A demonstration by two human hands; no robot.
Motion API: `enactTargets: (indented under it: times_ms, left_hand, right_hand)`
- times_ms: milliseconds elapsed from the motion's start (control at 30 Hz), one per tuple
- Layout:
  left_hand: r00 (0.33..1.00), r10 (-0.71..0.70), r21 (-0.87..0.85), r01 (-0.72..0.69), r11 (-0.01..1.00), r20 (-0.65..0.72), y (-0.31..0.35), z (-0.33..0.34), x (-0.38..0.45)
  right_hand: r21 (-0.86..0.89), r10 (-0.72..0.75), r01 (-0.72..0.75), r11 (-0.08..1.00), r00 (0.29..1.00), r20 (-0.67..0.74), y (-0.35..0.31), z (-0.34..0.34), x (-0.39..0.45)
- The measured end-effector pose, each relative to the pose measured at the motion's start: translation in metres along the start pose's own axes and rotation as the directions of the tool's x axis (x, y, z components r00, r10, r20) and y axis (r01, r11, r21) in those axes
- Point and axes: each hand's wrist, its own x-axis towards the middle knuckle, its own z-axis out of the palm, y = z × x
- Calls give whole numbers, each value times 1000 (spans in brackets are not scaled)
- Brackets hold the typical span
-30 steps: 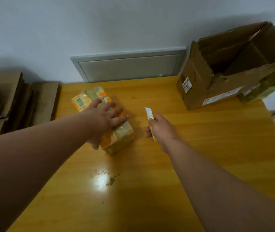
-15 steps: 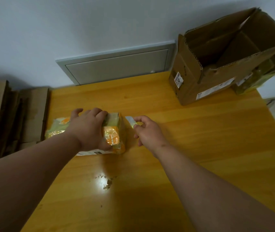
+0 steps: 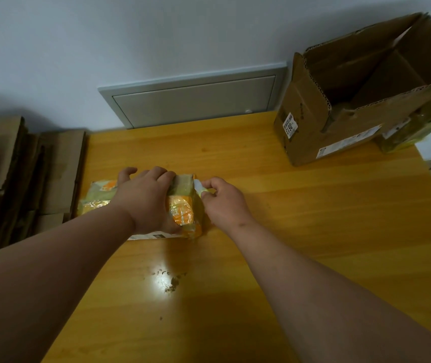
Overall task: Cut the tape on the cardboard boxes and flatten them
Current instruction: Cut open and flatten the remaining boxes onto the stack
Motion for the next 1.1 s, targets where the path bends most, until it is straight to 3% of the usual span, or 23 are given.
enactTargets:
  times_ms: [267,633,700,833,933,1100]
  left_hand:
    - [1000,-14,3,14,1000,-15,3,3,-4]
    - [1000,-29,6,29,1000,9,4,-3,-4]
    - [999,-42,-5,43,999,33,5,-6,-3]
    - [990,-8,-166,31,986,141,2,-11,-8]
    - [998,45,-307,-26,951,54,0,-12,-23]
    - [990,-17,-208,-12,978,-137,-14,-4,-55]
  right_hand:
    - [-136,-66,73,988,996,60,3,-9,-5]
    - [-189,-121,160,969,972,201,18,-18,-35]
    - [-112,-105,123,986,983,151,19,-21,-39]
    - [75,86,-77,994,988,-129,36,-31,-36]
    - [-1,190,-193,981,970,-151,52,-34,-31]
    - [-367,279,-270,890,960,-27,64,-18,-27]
